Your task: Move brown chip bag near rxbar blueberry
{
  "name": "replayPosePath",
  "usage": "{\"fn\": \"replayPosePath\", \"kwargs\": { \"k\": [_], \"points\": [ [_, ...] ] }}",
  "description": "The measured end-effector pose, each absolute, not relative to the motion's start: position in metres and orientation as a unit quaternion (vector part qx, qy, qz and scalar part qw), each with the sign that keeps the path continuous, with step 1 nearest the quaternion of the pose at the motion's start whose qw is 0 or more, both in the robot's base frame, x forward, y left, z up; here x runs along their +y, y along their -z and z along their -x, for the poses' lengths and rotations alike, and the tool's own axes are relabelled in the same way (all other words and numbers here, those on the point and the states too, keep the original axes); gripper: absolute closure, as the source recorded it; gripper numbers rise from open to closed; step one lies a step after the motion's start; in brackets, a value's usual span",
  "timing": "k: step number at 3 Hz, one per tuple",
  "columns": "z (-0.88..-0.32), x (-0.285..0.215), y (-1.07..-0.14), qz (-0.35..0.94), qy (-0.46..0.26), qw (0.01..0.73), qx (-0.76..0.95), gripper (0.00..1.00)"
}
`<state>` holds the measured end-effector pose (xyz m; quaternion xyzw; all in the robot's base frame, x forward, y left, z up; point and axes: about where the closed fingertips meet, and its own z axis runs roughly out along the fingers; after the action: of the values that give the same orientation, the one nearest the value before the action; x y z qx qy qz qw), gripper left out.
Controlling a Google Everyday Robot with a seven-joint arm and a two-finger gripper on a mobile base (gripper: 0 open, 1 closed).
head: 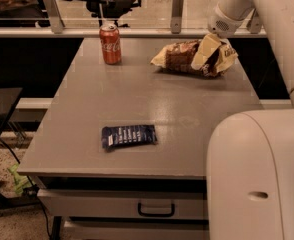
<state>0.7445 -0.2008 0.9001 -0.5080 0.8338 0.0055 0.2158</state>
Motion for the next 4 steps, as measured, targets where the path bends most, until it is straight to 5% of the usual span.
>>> {"fn": "replayPosePath", "kwargs": {
  "k": [3,4],
  "points": [
    [-0.735,-0.193,-0.915,0.529,-0.013,0.223,0.819,0.86],
    [-0.714,-0.184,-0.935,0.555,-0.017,0.231,0.799,1.0]
  ]
}}
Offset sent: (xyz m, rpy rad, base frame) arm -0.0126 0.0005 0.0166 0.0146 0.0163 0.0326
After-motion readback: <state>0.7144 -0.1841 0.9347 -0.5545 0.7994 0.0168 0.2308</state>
